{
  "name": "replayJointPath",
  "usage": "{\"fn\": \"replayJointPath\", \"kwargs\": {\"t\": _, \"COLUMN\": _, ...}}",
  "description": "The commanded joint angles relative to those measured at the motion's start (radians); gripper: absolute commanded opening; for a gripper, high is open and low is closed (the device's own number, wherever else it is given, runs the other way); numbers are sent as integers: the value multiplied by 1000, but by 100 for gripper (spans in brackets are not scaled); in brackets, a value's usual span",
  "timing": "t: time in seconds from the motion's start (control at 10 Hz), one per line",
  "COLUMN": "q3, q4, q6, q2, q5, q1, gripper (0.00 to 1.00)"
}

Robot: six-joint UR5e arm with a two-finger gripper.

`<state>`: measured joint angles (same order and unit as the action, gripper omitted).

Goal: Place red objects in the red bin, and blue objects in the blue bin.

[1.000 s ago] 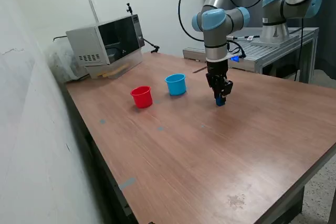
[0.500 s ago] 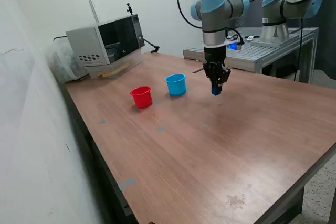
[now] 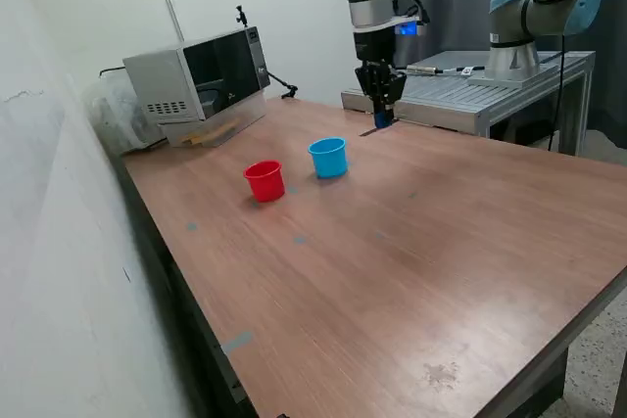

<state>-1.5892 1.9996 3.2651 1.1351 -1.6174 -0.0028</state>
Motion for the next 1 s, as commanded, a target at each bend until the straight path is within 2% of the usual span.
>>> {"fn": "replayJointPath", "kwargs": {"t": 0.0, "q3": 58, "q4": -84, "q6": -83, "q2": -1, "q5": -1, "q1": -124, "gripper": 0}}
{"fn": "replayJointPath", "kwargs": {"t": 0.3, "q3": 57, "q4": -74, "q6": -168, "q2": -12, "q5": 2, "q1": -238, "gripper": 0}}
{"fn": "replayJointPath", "kwargs": {"t": 0.5, "q3": 46, "q4": 28, "q6": -185, "q2": -83, "q5": 2, "q1": -298, "gripper": 0}}
{"fn": "replayJointPath", "kwargs": {"t": 0.6, "q3": 31, "q4": 71, "q6": -185, "q2": -106, "q5": 2, "q1": -302, "gripper": 0}}
{"fn": "replayJointPath", "kwargs": {"t": 0.9, "q3": 34, "q4": 88, "q6": -185, "q2": -143, "q5": 2, "q1": -304, "gripper": 0}}
